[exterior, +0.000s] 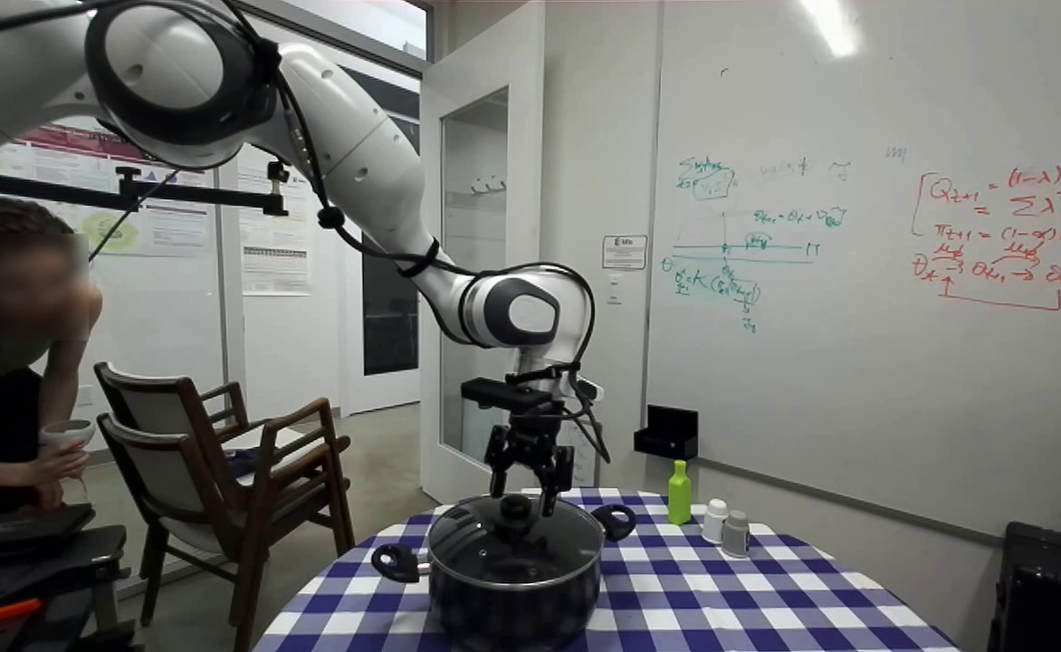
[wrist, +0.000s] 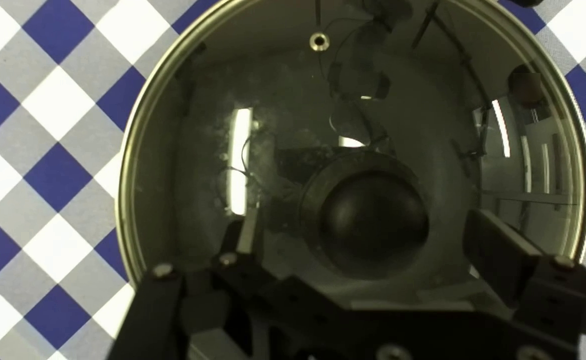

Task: Take the lid off the pot

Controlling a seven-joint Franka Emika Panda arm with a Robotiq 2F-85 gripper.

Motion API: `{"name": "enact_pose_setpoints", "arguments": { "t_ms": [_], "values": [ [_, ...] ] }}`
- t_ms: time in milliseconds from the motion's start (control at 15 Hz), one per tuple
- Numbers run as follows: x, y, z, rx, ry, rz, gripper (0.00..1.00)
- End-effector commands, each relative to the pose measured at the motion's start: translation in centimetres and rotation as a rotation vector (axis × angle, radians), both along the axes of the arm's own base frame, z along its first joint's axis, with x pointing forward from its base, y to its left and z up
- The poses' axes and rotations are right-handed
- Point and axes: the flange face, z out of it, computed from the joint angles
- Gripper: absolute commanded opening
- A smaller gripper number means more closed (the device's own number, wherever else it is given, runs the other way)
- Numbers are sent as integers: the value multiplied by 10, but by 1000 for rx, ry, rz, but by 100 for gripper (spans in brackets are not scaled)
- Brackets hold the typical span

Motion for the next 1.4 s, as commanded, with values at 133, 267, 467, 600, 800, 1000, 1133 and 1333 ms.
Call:
{"name": "enact_pose_setpoints", "arguments": {
  "t_ms": [133, 267, 467, 600, 800, 1000, 1133, 1333],
  "values": [
    [0, 2, -4, -20, 31, 6, 100],
    [-1, 2, -4, -19, 39, 6, 100],
    [0, 2, -3, -15, 38, 12, 67],
    [0, 2, -4, -14, 38, 12, 53],
    [0, 3, 3, -17, 39, 13, 29],
    [-4, 4, 6, -20, 58, 13, 25],
    [-9, 5, 15, -19, 62, 9, 25],
    [-20, 8, 40, -23, 51, 2, 25]
  ]
}}
